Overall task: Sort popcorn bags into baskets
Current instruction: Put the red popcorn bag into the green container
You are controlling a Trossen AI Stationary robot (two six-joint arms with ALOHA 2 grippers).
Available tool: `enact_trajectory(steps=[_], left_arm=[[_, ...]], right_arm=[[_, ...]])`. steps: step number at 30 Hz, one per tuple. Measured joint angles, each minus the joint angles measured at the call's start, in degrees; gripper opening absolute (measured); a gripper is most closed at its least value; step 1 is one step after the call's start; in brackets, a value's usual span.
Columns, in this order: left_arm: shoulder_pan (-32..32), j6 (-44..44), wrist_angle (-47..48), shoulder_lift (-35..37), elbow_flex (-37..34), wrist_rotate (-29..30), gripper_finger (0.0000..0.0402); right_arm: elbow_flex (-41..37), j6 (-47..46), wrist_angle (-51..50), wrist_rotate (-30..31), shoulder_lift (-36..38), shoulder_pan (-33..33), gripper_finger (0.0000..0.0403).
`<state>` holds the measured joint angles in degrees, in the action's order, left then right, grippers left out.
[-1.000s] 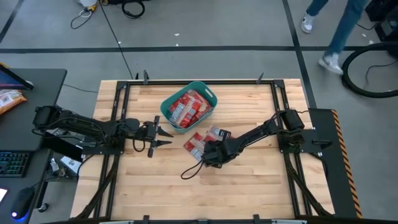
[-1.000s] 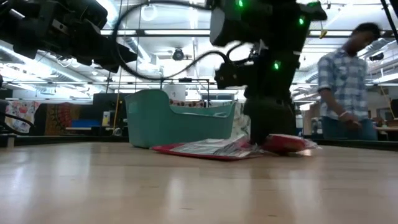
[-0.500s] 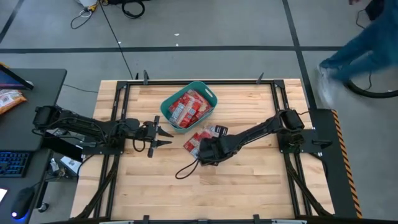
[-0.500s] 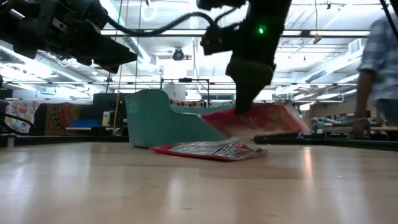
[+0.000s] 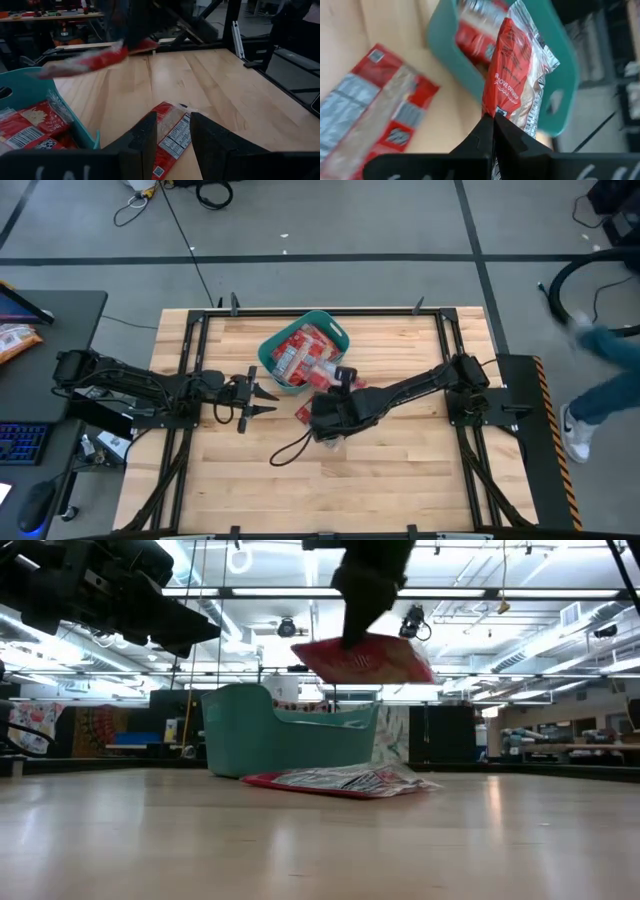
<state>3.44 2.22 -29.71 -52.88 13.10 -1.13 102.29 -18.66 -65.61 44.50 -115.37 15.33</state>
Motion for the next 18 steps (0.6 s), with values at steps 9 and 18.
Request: enact_trajectory(steps=[9, 18], left_arm=[[0.0, -1.6, 0.4, 0.0, 0.0, 0.0, 0.0121], [0.0, -1.1, 3.5, 0.0, 0.0, -5.0, 0.0121]], right_arm=[[-0.6, 27.4, 13.4, 1.3, 0.1, -6.7, 0.002], [-6.3, 55.9, 35.6, -11.2, 0.1, -18.3, 0.0022]])
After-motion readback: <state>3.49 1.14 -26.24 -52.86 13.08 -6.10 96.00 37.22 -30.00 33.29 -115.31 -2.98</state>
